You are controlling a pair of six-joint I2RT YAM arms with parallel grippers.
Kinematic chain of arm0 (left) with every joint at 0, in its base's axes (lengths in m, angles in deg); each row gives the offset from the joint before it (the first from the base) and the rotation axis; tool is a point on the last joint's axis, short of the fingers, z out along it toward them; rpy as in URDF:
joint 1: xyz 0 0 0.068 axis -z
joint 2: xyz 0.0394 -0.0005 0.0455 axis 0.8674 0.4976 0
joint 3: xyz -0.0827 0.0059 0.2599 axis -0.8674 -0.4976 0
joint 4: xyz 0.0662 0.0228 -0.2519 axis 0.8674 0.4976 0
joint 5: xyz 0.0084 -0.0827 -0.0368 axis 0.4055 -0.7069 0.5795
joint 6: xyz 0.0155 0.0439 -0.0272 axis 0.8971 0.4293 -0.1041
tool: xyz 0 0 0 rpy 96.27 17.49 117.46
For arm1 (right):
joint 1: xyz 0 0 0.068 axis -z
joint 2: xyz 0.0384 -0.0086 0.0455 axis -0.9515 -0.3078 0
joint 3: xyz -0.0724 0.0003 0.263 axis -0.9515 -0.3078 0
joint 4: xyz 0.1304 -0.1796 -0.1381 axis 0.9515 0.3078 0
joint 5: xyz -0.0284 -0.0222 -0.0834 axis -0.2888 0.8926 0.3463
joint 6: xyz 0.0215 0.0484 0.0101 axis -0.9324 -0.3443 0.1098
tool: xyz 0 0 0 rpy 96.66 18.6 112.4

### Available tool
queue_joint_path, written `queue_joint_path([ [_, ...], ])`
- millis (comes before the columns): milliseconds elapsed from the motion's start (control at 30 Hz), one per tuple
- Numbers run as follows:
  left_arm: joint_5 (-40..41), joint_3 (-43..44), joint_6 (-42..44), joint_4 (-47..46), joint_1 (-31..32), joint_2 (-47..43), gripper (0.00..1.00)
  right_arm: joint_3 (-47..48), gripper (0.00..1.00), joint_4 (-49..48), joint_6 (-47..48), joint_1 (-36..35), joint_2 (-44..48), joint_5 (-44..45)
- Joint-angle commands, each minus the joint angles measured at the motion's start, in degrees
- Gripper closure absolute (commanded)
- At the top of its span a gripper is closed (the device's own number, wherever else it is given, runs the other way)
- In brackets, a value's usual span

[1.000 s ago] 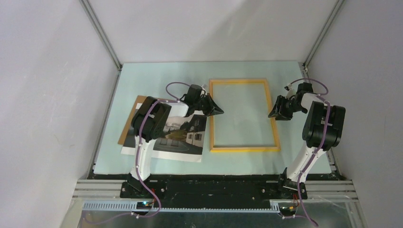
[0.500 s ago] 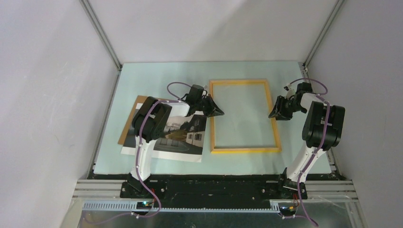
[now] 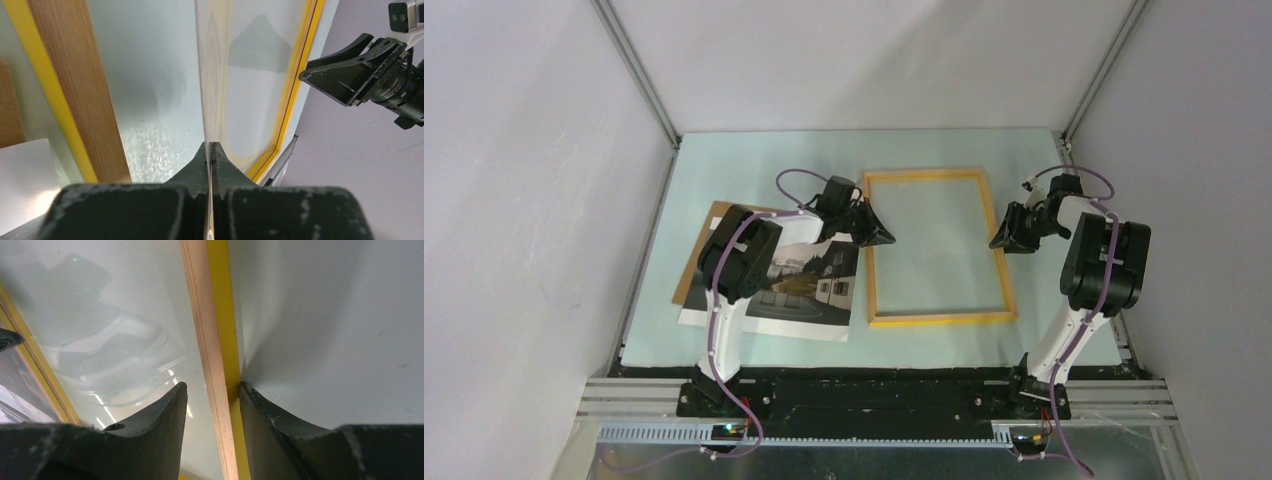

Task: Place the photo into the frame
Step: Place the photo frame item in the photo frame.

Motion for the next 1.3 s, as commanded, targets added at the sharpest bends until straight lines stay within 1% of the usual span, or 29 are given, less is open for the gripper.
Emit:
queue_joint_path([
  [0, 0.4, 2.0, 3.3, 4.9, 0.9, -2.3, 1.0, -0.2, 0.53, 1.0, 1.2, 0.3, -1.5, -0.9],
  [333, 1.7, 1.6, 5.9, 9.3, 0.9, -2.9, 1.0, -0.2, 0.58, 2.3, 1.0, -0.4, -1.6, -0.7],
  [567, 2.5, 1.0, 7.8, 11.5, 0.6, -4.0, 1.0, -0.2, 0.6, 4.2, 1.4, -3.8, -1.5, 0.0],
  [867, 2.2, -0.4, 11.7, 14.1, -1.7, -5.5, 1.0, -1.2, 0.6, 3.6, 0.0, -8.6, -0.9, -0.3],
  [1267, 0.7, -2.0, 14.2, 17.0, -2.9, -6.0, 1.0, -1.4, 0.6, 3.0, -1.1, -11.9, -1.7, -0.8],
])
